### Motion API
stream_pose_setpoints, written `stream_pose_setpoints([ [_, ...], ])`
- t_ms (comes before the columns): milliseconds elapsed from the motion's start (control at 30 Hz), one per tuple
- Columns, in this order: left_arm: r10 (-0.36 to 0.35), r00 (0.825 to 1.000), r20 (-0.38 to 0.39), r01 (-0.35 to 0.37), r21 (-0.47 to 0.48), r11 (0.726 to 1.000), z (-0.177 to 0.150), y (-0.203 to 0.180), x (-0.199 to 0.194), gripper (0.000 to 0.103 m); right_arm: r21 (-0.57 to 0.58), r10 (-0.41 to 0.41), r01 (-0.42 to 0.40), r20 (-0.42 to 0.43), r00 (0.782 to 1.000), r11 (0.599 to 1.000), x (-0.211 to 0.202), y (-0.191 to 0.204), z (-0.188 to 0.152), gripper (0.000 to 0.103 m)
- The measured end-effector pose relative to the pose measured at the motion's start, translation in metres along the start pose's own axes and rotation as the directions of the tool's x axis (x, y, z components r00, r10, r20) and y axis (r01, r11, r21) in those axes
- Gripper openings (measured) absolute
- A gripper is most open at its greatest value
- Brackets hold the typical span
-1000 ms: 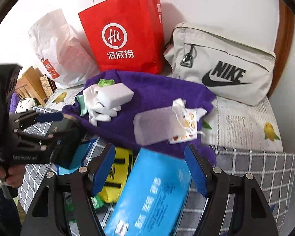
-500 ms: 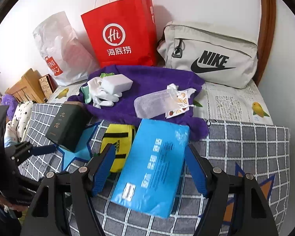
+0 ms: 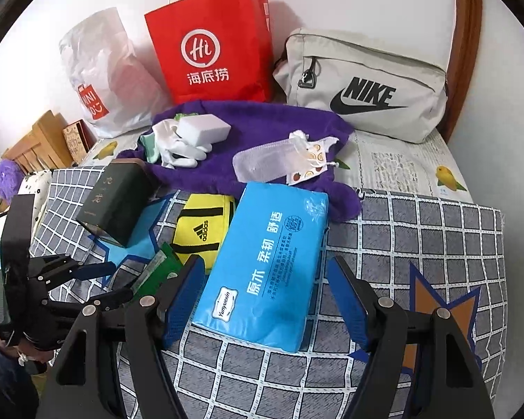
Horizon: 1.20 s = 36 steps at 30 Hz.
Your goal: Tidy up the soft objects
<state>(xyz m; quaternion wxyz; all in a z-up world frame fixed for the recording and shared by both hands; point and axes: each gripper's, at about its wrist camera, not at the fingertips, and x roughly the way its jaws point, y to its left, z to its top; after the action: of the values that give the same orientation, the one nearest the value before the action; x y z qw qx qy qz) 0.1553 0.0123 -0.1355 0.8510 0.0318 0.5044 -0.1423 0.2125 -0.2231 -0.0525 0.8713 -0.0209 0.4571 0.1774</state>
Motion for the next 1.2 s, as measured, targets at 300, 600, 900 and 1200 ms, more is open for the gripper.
stream_pose_setpoints([
  [300, -0.022, 1.000, -0.014, 0.022, -0.007, 1.000, -0.003, 0.014, 0.004, 0.014, -0.007, -0.007, 0.006, -0.030, 1.000, 1.000, 0.012, 0.004, -0.001, 0.072],
  [600, -0.049, 0.999, -0.023, 0.049, 0.014, 0.999, 0.005, 0.008, 0.017, 0.014, -0.032, 0.000, -0.001, -0.050, 0.999, 0.999, 0.020, 0.012, 0.000, 0.072],
  [900, -0.034, 0.999, -0.005, 0.034, 0.005, 0.999, 0.009, 0.011, 0.016, 0.005, -0.037, 0.009, -0.011, -0.058, 0.998, 0.999, 0.019, 0.016, -0.005, 0.072],
  [1200, -0.033, 0.998, 0.051, 0.035, -0.041, 0.999, 0.002, 0.027, -0.016, 0.004, -0.068, 0.046, -0.050, -0.051, 0.998, 0.996, 0.014, 0.033, -0.012, 0.072],
])
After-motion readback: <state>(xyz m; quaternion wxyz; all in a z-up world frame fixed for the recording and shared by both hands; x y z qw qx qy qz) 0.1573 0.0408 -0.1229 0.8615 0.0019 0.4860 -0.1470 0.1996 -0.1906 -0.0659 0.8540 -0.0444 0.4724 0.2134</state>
